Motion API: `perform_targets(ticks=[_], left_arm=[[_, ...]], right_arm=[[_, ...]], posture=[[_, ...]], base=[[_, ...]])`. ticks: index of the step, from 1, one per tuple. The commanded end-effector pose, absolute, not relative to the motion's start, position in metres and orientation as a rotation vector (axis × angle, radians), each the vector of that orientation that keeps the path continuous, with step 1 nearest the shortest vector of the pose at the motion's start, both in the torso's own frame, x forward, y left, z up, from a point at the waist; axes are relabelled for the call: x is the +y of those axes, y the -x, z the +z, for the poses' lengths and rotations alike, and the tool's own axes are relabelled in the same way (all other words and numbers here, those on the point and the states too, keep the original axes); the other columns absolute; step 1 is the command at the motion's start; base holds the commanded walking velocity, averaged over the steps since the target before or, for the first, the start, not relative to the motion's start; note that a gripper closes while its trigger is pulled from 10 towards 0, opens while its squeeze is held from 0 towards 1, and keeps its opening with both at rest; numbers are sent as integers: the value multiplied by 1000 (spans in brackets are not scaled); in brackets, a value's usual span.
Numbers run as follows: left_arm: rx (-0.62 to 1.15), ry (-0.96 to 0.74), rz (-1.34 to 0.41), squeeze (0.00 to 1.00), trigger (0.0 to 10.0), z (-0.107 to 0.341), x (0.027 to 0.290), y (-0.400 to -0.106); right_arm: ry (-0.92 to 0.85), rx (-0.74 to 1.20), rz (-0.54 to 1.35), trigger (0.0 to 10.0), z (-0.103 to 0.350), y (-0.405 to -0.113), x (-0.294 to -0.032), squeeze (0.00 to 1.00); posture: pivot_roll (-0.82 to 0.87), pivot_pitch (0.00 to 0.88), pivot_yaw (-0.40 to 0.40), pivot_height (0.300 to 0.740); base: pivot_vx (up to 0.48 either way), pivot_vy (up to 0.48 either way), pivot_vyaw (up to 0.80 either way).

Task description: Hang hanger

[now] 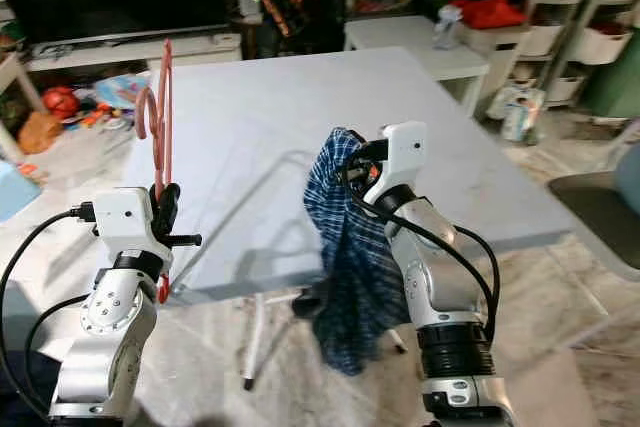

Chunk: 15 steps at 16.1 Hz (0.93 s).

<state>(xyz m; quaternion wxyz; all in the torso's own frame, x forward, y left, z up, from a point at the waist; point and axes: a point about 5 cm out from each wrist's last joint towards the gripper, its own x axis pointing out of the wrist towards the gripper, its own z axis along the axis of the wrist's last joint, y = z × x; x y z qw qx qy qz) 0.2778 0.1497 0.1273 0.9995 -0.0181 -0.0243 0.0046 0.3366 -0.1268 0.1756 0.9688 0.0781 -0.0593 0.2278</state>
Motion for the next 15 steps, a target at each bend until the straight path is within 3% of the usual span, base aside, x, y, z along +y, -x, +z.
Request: perform_targets(ticks=[1, 7, 15], left_arm=[[-30, 45, 2, 0, 10000, 124, 146, -278], [-13, 54, 10, 0, 10000, 122, 148, -278], [-19, 53, 37, 0, 10000, 123, 148, -280]], right_arm=[[-145, -140, 454, 10000, 181, -339, -129, 0], [-147, -134, 462, 10000, 179, -337, -127, 0], [-148, -129, 478, 10000, 179, -337, -124, 0]], posture=[[-63, 0, 10, 740], [-64, 0, 13, 740], [-65, 0, 9, 740]], base=[[240, -300, 0], [120, -279, 0], [0, 0, 0]])
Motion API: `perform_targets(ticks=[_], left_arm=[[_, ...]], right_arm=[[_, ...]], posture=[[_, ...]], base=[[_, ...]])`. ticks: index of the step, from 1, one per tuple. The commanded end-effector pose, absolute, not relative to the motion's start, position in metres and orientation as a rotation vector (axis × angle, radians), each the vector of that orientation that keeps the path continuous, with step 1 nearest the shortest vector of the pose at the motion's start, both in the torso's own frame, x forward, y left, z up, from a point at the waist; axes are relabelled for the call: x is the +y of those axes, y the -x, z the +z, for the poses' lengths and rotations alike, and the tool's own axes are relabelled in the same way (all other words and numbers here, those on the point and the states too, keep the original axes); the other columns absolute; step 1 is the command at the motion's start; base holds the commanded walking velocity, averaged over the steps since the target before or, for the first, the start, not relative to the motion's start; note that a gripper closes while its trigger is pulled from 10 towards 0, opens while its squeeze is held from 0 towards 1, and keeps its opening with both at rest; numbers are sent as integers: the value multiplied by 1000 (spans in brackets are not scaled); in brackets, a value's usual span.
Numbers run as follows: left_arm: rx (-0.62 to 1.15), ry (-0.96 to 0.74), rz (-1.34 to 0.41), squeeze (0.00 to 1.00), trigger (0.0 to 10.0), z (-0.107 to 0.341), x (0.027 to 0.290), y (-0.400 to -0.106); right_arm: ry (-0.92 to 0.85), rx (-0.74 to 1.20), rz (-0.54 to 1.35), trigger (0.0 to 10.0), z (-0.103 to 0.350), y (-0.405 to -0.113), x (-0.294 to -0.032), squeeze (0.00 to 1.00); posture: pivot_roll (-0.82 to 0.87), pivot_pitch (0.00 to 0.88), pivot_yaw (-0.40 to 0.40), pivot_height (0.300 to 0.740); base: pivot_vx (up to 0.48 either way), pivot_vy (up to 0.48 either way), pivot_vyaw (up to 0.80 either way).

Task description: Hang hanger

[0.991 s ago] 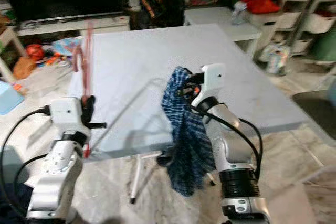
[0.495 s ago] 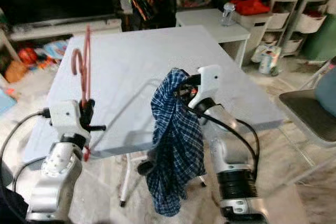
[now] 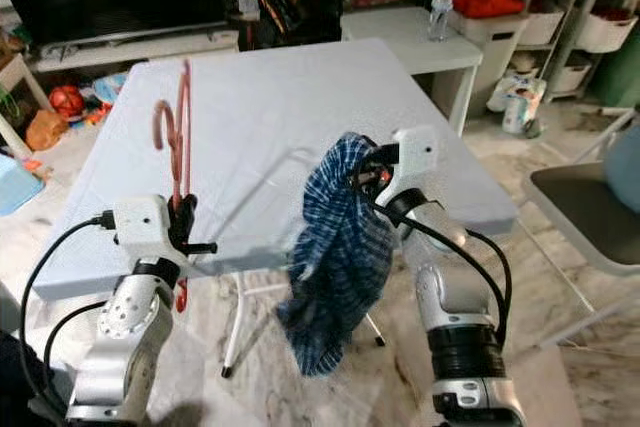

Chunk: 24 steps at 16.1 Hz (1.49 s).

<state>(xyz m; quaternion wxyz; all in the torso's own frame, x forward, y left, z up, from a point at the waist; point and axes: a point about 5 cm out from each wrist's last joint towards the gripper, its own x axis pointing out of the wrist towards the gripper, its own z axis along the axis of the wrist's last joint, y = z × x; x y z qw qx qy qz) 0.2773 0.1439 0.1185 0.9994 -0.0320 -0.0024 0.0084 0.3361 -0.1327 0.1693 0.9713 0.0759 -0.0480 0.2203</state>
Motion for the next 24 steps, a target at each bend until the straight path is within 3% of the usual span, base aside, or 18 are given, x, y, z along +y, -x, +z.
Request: perform_targets(ticks=[1, 10, 15, 17, 20, 22, 24], left_arm=[[-22, 54, 43, 0, 10000, 123, 149, -280], [-51, 84, 47, 0, 10000, 126, 150, -280], [-109, 81, 69, 0, 10000, 137, 146, -287], [-126, 79, 104, 0, 10000, 141, 152, -284], [-146, 64, 160, 0, 10000, 141, 160, -273], [-159, 55, 173, 0, 10000, 142, 159, -271], [-168, 54, 153, 0, 10000, 144, 152, -273]], right_arm=[[-149, -130, 479, 10000, 179, -337, -124, 0], [-153, -132, 491, 10000, 181, -339, -119, 0], [-97, -196, 611, 10000, 257, -401, -73, 0], [-127, -204, 573, 10000, 285, -411, -67, 0], [-355, -393, 395, 10000, 366, -418, -92, 0], [-367, -477, 313, 10000, 393, -416, -111, 0], [-275, -467, 241, 10000, 383, -419, -129, 0]], posture=[[-65, 0, 7, 740], [-72, 0, 2, 740], [-44, 0, -41, 740], [-11, 0, -76, 740], [27, 0, -112, 740], [24, 0, -112, 740], [6, 0, -105, 740]], base=[[0, 0, 0], [0, 0, 0], [0, 0, 0], [0, 0, 0], [0, 0, 0], [0, 0, 0], [0, 0, 0]])
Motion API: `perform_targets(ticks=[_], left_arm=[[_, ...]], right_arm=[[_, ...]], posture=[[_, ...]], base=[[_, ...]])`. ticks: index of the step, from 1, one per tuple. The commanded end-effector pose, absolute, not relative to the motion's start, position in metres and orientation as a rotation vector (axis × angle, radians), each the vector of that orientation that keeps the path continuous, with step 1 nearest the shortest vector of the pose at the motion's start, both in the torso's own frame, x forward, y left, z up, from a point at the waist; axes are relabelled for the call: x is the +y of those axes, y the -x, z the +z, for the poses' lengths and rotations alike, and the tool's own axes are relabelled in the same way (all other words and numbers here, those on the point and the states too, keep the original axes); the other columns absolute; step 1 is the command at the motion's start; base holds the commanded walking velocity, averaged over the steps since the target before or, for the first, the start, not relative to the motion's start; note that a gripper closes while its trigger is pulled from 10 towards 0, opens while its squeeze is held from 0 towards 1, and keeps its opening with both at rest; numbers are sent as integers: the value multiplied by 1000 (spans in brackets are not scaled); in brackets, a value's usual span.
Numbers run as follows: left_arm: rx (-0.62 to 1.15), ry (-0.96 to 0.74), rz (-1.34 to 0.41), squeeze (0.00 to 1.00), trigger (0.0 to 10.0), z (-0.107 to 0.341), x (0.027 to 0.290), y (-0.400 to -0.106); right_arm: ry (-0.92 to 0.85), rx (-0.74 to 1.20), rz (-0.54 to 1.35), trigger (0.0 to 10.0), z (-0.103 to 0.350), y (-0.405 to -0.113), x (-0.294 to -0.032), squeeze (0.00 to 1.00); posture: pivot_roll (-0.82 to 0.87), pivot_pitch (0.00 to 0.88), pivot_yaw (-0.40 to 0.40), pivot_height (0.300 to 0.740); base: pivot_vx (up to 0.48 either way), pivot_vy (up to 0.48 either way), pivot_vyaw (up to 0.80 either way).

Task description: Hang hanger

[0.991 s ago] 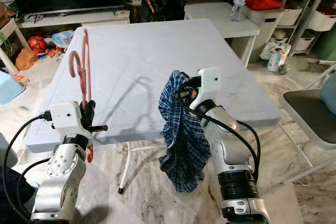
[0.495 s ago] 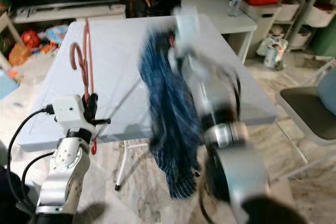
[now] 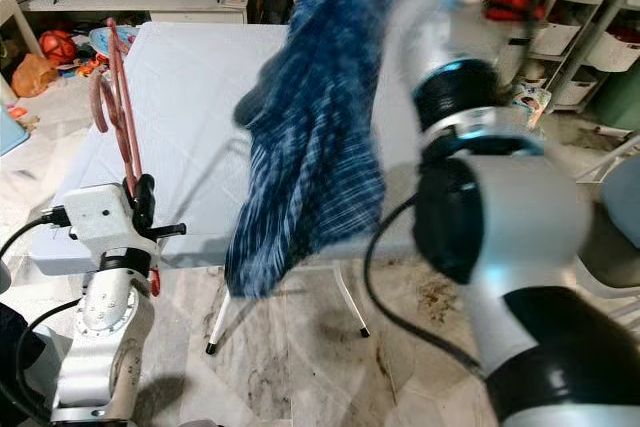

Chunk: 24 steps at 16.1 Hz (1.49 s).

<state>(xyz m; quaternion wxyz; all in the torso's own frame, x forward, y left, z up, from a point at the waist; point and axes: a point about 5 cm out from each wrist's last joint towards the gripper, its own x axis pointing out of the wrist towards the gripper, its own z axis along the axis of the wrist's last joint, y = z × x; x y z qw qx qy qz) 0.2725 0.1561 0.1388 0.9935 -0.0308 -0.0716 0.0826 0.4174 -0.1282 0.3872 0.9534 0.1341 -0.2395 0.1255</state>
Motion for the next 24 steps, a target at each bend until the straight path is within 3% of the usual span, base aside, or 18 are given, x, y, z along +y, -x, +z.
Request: perform_targets(ticks=[1, 3, 4, 7, 12, 16, 19, 21, 22, 24], left_arm=[[-166, 62, 140, 0, 10000, 144, 149, -274], [-163, 67, 122, 0, 10000, 143, 146, -274], [-156, 70, 109, 0, 10000, 142, 145, -273], [-113, 79, 57, 0, 10000, 132, 138, -271], [-46, 110, -9, 0, 10000, 123, 133, -271], [-42, 100, -16, 0, 10000, 123, 131, -272], [-33, 106, -32, 0, 10000, 121, 128, -270], [-33, 113, -42, 0, 10000, 122, 127, -271], [-27, 134, -71, 0, 10000, 123, 124, -271], [-38, 124, -77, 0, 10000, 125, 124, -271]], right_arm=[[-205, -389, 242, 10000, 355, -424, -132, 0], [-113, -268, 306, 10000, 309, -426, -131, 0], [-37, -181, 375, 10000, 276, -424, -130, 1000], [217, -16, 568, 10000, 195, -404, -130, 1000], [284, 96, 550, 10000, 135, -375, -152, 1000], [336, 131, 561, 10000, 130, -361, -169, 1000], [355, 227, 696, 10000, 132, -352, -181, 1000], [284, 267, 795, 10000, 132, -347, -174, 1000], [147, 294, 918, 10000, 130, -341, -150, 1000], [113, 320, 986, 10000, 123, -335, -133, 1000]], posture=[[3, 0, -101, 740], [-2, 0, -91, 740], [-8, 0, -83, 740], [-20, 0, -68, 740], [-33, 0, -35, 740], [-46, 0, -26, 740], [-55, 0, -25, 740], [-47, 0, -26, 740], [-30, 0, -27, 740], [-18, 0, -28, 740]], base=[[0, 0, 0], [0, 0, 0], [0, 0, 0], [0, 0, 0], [0, 0, 0], [0, 0, 0], [0, 0, 0], [0, 0, 0], [0, 0, 0], [0, 0, 0]])
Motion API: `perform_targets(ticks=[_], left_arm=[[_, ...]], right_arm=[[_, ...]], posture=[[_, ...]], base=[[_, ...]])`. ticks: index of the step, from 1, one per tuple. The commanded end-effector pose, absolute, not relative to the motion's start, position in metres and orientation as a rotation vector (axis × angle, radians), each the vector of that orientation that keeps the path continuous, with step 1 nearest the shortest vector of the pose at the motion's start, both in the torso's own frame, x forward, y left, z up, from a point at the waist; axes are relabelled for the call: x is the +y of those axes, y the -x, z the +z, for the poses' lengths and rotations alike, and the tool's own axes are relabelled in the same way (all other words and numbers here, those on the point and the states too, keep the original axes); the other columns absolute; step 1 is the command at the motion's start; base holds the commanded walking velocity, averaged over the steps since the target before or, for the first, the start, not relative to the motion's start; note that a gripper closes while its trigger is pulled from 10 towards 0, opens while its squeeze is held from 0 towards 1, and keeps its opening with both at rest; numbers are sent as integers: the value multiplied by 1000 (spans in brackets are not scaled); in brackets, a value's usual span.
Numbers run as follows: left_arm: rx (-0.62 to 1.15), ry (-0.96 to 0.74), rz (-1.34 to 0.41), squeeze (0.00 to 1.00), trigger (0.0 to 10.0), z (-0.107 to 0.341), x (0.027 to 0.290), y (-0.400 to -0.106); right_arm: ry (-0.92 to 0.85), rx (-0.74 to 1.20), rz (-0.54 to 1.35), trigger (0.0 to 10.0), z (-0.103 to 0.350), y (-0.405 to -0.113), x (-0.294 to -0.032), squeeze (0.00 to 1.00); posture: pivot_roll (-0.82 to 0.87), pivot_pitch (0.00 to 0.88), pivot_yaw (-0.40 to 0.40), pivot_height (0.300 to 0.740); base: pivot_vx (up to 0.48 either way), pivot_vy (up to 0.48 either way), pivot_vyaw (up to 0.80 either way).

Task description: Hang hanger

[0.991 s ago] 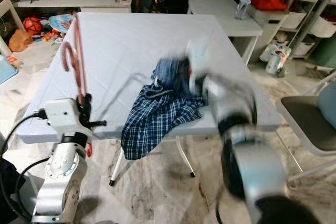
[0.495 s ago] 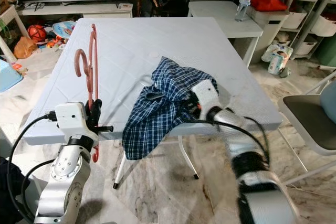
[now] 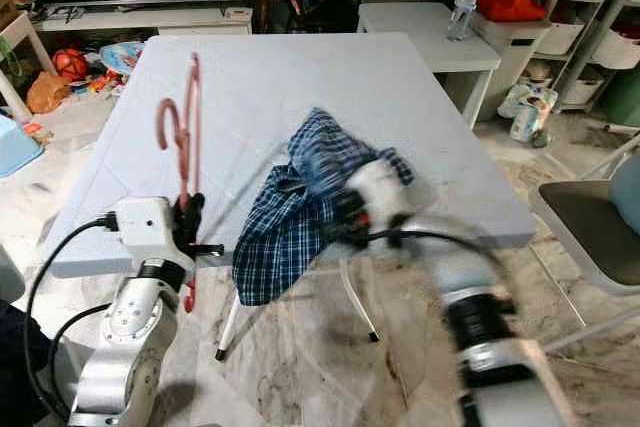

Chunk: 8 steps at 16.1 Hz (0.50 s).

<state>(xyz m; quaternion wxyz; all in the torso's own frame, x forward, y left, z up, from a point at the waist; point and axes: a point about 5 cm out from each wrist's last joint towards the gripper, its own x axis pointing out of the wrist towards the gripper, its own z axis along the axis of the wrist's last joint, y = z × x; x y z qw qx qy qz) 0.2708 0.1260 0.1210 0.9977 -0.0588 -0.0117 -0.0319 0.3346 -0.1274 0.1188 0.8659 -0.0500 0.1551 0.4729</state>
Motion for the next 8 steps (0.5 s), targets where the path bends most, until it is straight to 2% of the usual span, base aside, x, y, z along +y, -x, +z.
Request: perform_targets(ticks=[1, 4, 8], left_arm=[[-39, 121, -73, 0, 10000, 125, 125, -271], [-35, 113, -60, 0, 10000, 124, 130, -270], [-42, 115, -63, 0, 10000, 126, 127, -273]], right_arm=[[103, 337, 1027, 10000, 118, -331, -124, 1000], [62, 406, 1072, 10000, 108, -325, -102, 1000], [189, 458, 1021, 10000, 99, -334, -84, 1000]], posture=[[-11, 0, -31, 740], [5, 0, -38, 740], [11, 0, -44, 740]], base=[[0, 0, 0], [0, 0, 0], [0, 0, 0]])
